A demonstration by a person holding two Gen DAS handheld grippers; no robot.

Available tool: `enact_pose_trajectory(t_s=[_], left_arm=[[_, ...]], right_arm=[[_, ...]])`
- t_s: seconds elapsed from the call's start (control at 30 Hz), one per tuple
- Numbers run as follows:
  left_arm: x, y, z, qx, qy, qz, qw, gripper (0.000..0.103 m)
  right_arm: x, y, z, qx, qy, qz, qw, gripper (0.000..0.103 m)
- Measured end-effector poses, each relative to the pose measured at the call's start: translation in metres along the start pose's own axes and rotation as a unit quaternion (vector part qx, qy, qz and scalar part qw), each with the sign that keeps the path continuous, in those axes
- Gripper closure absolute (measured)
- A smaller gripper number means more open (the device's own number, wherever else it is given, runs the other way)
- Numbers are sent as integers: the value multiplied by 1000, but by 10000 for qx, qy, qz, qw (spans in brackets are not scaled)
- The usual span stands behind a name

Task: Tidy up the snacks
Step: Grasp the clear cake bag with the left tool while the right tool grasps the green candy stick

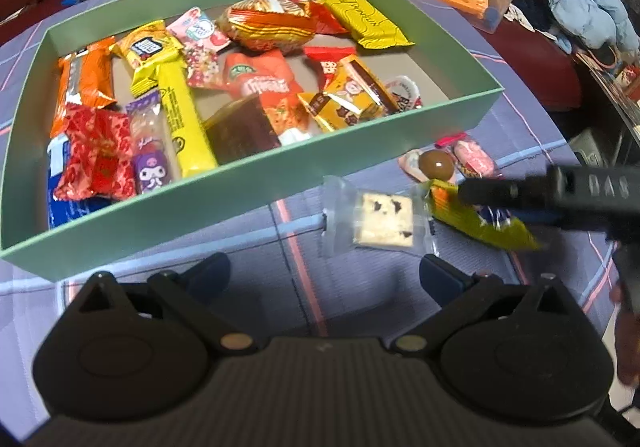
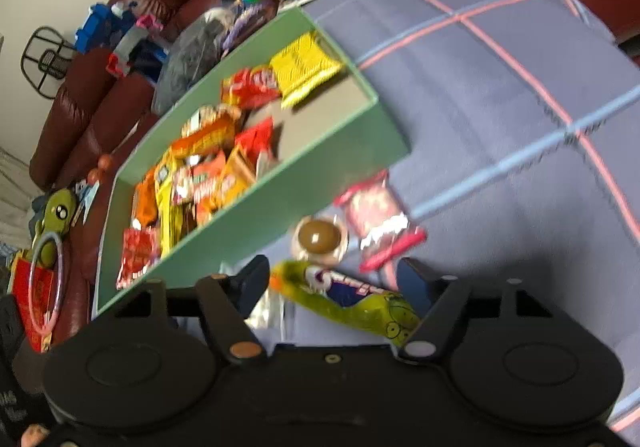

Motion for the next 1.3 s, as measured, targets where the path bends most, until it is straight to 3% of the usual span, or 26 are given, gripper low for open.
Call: enact_pose_trajectory(t_s=[0.17,0.27,0.33,0.4,0.53,0.6,0.9,0.93,0.97,1.0,1.03,1.07,1.17,1.3], left_arm=[[2,1,5,2,20,-24,10000,0],[4,2,6,7,35,-35,10000,0],[4,3,6,1,30,-49,10000,0],[5,6,5,-12,27,-79,10000,0],[3,10,6,-31,18,-124,9999,0],[1,9,7,-50,16,-96,9999,0],[-19,-22,21,40,-200,152,9997,0],[-20,-26,24,60,-217,183,9996,6],[-21,-30,26,96,-228,219,9995,20],[-21,-34,28,64,-276,326,9991,22],[-21,-38,27,-35,-388,522,9979,50],[-20,-45,26,-26,-419,818,9958,58],[-14,-57,22,208,-360,994,9942,62],[-7,-58,20,150,-358,1067,9935,60]], right_arm=[[22,14,-5,-119,234,-331,9991,35],[20,20,-7,97,123,-677,9976,35],[16,26,-5,85,107,-769,9969,40],[14,34,0,93,115,-938,9955,62],[17,35,13,269,183,-1202,9922,68],[18,36,12,356,97,-1340,9903,76],[22,7,-9,570,-117,-1107,9922,77],[23,2,-13,552,-128,-1035,9930,77],[24,-2,-16,543,-144,-977,9936,77],[26,-6,-19,554,-159,-937,9939,77],[27,-6,-19,552,-171,-909,9942,77],[28,-8,-21,539,-183,-879,9945,77],[29,-11,-21,485,-235,-799,9953,77],[28,-9,-19,486,-291,-782,9953,76]])
Point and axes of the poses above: each gripper's, at about its wrist camera, not at the fingertips, and z roughly the way its jaws point, y to its left, x to its underside, the point moved 10 cm from there along z, roughly the way its jaws point, and after that the axes turned 2 degrees about -y, right-handed, at the moved point
